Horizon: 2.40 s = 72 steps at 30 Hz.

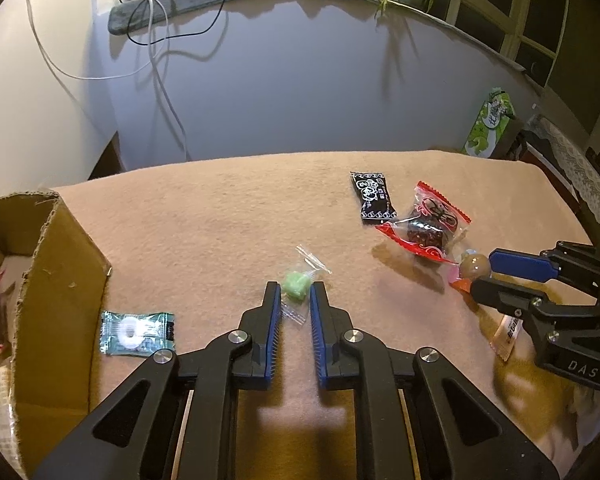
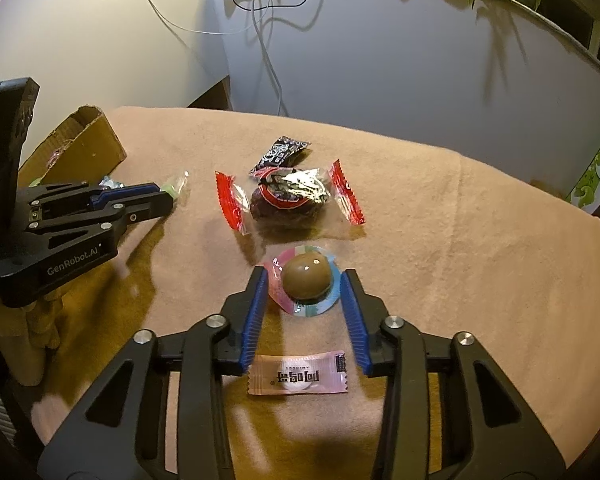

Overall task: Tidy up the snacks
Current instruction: 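Lower the right gripper around the brown ball candy while the left lowers around the bagged green candy, then close the right gripper on the ball candy while the left closes on the green candy, then carry the ball candy and green candy over the cardboard box with both grippers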

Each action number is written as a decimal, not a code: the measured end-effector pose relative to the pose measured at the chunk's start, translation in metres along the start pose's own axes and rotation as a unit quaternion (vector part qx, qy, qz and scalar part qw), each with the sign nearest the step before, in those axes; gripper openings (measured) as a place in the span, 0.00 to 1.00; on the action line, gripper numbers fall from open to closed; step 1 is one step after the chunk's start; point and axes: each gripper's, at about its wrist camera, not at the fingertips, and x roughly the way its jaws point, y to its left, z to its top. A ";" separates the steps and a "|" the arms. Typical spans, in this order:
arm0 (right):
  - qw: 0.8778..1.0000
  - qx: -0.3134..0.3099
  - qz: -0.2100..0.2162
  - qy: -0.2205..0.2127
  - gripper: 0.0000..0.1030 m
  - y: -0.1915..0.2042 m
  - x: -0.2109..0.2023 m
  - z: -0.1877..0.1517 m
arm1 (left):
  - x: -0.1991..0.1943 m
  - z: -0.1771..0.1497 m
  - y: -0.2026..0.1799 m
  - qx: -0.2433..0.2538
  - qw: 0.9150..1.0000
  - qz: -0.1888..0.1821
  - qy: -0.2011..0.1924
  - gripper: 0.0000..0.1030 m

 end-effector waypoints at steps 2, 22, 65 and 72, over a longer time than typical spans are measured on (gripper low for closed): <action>1.000 -0.002 0.000 -0.002 0.30 0.000 0.000 0.000 | 0.000 0.000 0.000 0.000 1.000 -0.001 0.000 0.12; 0.999 0.007 0.022 -0.023 0.58 -0.007 -0.005 0.004 | -0.002 0.001 -0.002 0.005 1.000 0.001 -0.009 0.46; 0.998 -0.022 0.019 -0.049 0.35 0.055 -0.067 0.004 | -0.104 -0.018 0.007 -0.001 0.997 -0.008 -0.075 0.21; 0.996 -0.046 0.033 -0.063 0.35 0.096 -0.079 0.019 | -0.134 -0.031 0.036 -0.020 0.995 0.009 -0.094 0.21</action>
